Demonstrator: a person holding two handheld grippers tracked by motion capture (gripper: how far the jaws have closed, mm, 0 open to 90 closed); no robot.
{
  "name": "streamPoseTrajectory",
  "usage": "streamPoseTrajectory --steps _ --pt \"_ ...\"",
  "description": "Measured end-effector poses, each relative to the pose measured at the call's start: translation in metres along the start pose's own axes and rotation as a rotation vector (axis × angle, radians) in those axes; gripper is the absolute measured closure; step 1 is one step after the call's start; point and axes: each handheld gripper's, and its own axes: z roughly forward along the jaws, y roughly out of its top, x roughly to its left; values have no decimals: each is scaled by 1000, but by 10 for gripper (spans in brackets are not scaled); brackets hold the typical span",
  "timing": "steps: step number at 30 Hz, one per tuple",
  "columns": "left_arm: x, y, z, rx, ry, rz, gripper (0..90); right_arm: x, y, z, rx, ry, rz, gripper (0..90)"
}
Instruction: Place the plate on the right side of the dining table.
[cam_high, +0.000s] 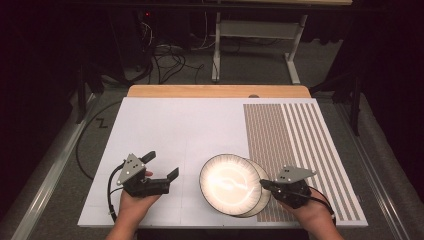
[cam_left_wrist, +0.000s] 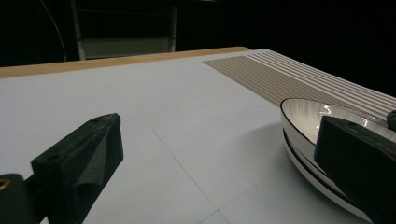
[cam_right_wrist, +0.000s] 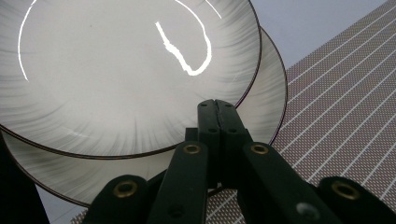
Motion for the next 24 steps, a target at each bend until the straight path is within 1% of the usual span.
streamPoseTrajectory --steps 3,11,16,19,21,24 --pt "0 0 0 -5 2 -7 21 0 0 0 0 0 0 900" --pt "0 0 0 -3 0 -7 21 0 0 0 -2 6 8 900" --pt "0 0 0 -6 1 -9 21 2 0 2 2 8 0 900" --pt "0 0 -1 -7 1 -8 21 5 2 5 6 22 -11 900" --pt "1 0 -1 -6 0 -9 20 8 3 7 11 26 -18 900" --pt "1 0 -1 -13 2 -16 20 9 4 9 12 30 -21 900"
